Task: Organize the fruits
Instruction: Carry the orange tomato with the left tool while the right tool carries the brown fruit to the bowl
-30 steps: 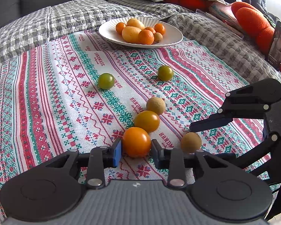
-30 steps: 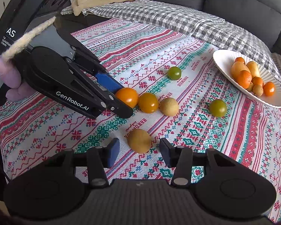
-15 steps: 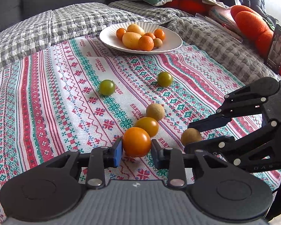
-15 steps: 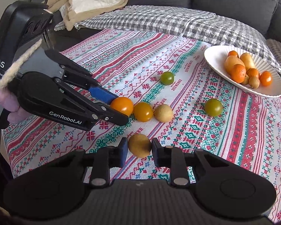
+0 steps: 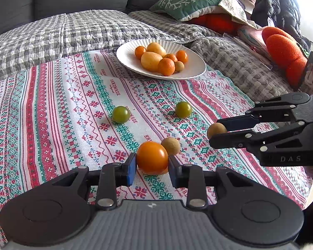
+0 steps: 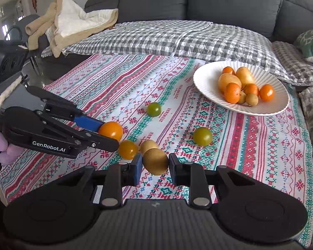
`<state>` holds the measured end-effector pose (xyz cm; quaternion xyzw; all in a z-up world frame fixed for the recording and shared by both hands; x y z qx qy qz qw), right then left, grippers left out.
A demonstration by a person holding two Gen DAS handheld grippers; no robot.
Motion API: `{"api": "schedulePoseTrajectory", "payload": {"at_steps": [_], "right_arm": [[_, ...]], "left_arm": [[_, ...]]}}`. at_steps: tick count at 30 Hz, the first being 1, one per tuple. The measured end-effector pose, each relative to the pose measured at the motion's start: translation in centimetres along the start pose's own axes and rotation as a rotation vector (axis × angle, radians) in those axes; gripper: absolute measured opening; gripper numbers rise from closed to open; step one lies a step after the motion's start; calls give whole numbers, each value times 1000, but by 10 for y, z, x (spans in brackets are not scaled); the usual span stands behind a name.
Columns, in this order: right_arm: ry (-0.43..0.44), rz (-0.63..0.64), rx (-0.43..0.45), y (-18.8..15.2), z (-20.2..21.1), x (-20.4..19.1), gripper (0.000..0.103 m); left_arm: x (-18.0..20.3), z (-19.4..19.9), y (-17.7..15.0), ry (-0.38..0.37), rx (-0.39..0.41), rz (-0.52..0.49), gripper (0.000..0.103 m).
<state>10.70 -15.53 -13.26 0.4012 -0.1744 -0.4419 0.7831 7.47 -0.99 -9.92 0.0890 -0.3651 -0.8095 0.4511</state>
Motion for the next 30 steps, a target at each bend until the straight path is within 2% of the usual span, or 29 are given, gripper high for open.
{"api": "schedulePoseTrajectory", "payload": {"at_steps": [20, 30], "right_arm": [[-70, -175, 37, 24, 6, 62, 24], [-63, -263, 61, 37, 3, 88, 24]], "left_arm": [[6, -17, 38, 7, 37, 112, 25], [22, -35, 67, 6, 70, 82, 25]]}}
Point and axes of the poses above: each gripper's, at about its wrist camera, not at the fingertips, and z roughly against the way its jaws point, x to its right, y to its top, the point moved 9 cm from there along -z, roughly the way its jaws point, and after that the axes turned 5 degrees about -y, right-handed, at the moved point
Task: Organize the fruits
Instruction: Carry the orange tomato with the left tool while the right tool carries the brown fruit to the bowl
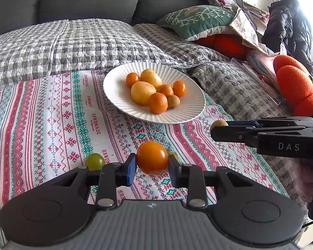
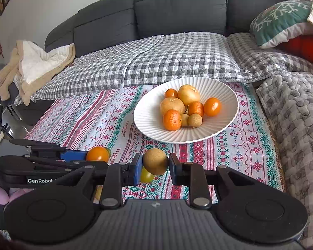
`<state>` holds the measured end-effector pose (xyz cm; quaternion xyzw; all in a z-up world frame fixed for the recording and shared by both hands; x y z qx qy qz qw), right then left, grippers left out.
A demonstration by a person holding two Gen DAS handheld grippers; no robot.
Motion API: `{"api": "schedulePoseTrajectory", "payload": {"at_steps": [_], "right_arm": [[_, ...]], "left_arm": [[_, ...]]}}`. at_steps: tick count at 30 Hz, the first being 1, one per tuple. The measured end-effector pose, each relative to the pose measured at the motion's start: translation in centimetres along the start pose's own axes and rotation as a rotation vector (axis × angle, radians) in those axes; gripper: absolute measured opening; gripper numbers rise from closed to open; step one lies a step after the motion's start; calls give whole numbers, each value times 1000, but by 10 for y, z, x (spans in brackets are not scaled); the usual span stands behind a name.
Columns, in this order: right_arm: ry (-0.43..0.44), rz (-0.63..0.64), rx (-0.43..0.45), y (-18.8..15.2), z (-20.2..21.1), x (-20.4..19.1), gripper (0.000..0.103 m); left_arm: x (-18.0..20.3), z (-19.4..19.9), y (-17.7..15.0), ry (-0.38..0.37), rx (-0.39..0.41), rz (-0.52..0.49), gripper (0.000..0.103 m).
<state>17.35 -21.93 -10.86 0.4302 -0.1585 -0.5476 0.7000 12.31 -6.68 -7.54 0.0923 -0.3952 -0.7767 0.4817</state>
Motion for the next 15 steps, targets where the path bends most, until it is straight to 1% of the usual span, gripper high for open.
{"api": "schedulePoseTrajectory", "payload": {"at_steps": [7, 10, 15], "right_arm": [[-8, -68, 15, 12, -8, 13, 24], [-31, -81, 26, 17, -13, 19, 24], [-87, -63, 34, 24, -26, 29, 24]], "left_arm": [[7, -14, 23, 11, 32, -42, 25], [4, -22, 35, 16, 45, -55, 25], [-4, -41, 53, 50, 47, -71, 25]]}}
Point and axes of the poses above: each gripper's, at about its wrist camera, not at the fingertips, and z roughly against the way its jaws point, x to its right, y to its top, the point moved 9 cm from there along -z, roughly the way its jaws point, and after that the axes turned 5 degrees about -y, right-handed, at the moved point
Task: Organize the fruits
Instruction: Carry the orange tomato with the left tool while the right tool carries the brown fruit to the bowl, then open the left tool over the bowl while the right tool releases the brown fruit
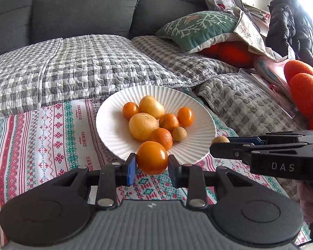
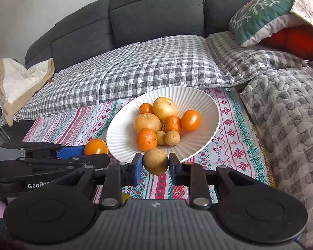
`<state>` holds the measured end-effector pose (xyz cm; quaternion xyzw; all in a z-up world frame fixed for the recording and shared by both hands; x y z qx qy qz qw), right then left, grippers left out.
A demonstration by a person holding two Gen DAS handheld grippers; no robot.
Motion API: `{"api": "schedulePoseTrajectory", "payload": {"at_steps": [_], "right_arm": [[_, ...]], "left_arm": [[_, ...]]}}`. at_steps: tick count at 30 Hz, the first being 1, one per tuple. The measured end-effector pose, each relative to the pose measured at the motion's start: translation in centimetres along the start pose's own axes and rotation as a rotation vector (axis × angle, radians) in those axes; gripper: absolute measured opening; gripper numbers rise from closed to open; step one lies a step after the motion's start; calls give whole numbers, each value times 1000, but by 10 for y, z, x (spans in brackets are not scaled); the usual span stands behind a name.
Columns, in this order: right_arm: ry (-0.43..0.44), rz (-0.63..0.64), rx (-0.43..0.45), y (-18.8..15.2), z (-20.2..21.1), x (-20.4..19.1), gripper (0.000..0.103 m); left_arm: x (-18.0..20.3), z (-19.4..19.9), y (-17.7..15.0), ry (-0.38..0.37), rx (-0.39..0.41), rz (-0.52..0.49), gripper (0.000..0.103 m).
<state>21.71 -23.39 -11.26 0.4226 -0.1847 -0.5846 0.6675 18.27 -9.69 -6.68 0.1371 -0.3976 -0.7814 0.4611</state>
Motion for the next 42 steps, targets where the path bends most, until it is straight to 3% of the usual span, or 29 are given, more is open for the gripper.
{"api": "schedulePoseTrajectory", "payload": {"at_steps": [7, 28, 30, 34, 42], "right_arm": [[-66, 35, 13, 10, -23, 9, 24], [-30, 12, -32, 6, -40, 6, 27], [-29, 0, -31, 6, -39, 7, 28], [-27, -22, -29, 8, -35, 9, 37], [-47, -68, -12, 13, -18, 17, 52]], "left_arm": [[-1, -30, 8, 54, -31, -82, 25], [-6, -48, 8, 71, -34, -113, 28], [-6, -47, 9, 71, -29, -111, 32], [-4, -44, 11, 76, -20, -130, 50], [1, -27, 11, 86, -5, -146, 73]]}}
Point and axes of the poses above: each gripper's, at about its wrist camera, not at the fingertips, and z roughly against the way its jaws point, x to its right, y to its top, the point moved 9 cm from there along -z, roughly the way its jaws point, and after that the axes turned 5 degrees about -y, right-handed, at the moved point
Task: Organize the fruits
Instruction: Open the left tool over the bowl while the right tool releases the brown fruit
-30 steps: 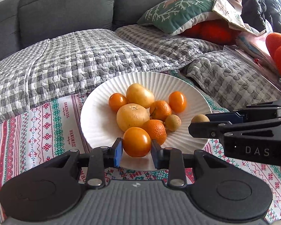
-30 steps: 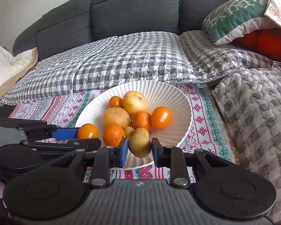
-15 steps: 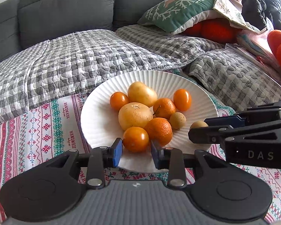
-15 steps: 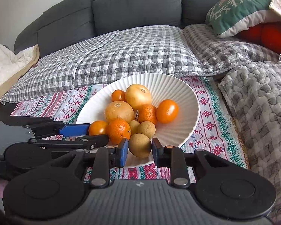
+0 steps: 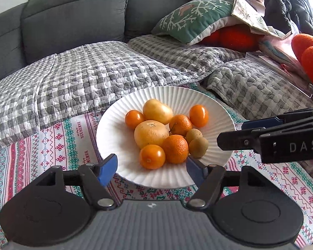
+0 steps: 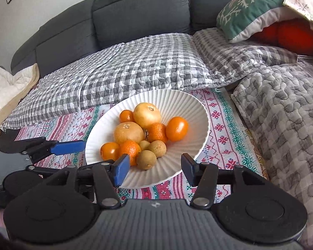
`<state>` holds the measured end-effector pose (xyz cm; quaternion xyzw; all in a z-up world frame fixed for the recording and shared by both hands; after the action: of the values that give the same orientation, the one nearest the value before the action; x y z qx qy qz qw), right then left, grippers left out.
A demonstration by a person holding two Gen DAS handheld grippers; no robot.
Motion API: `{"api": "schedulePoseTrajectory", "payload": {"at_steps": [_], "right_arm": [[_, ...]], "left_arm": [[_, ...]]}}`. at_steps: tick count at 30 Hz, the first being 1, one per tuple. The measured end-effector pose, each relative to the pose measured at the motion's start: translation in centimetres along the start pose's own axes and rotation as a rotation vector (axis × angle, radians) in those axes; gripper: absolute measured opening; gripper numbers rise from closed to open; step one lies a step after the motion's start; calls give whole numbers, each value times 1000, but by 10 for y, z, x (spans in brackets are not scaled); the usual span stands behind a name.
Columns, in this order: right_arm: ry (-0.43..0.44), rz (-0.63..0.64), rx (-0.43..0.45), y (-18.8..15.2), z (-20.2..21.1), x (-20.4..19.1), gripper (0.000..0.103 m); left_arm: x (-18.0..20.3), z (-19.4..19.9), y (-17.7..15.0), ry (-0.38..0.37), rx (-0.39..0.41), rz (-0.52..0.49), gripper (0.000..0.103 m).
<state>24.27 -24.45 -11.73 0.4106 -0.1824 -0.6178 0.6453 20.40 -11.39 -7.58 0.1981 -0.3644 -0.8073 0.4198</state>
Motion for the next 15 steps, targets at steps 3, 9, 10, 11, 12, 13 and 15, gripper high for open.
{"api": "schedulePoseTrajectory", "payload": {"at_steps": [3, 9, 10, 11, 12, 13, 15], "right_arm": [[-9, -7, 3, 0, 8, 2, 57], [-36, -9, 11, 1, 23, 3, 66], [-40, -7, 14, 1, 26, 3, 69], [-44, -5, 18, 1, 29, 3, 71], [-45, -4, 21, 1, 32, 3, 72], [-46, -3, 22, 0, 35, 2, 74], [-46, 0, 21, -1, 41, 1, 75]], "left_arm": [[0, 11, -1, 2, 15, 16, 80], [0, 31, -4, 21, 30, 34, 87], [0, 34, -6, 25, 31, 37, 88], [0, 37, -7, 27, 30, 41, 88], [0, 40, -9, 30, 29, 47, 89], [0, 43, -11, 34, 28, 54, 90], [-1, 50, -15, 43, 28, 68, 92]]}}
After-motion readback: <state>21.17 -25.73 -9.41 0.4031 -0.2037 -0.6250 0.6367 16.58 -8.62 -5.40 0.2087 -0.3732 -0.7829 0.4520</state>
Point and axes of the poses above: each gripper's, at about its wrist camera, not at the fingertips, and z roughly against the way its jaws point, x to its right, y to its top, the point moved 9 cm from there along -z, roughly the way its jaws point, and after that the axes turned 5 degrees about -y, right-handed, at the moved point
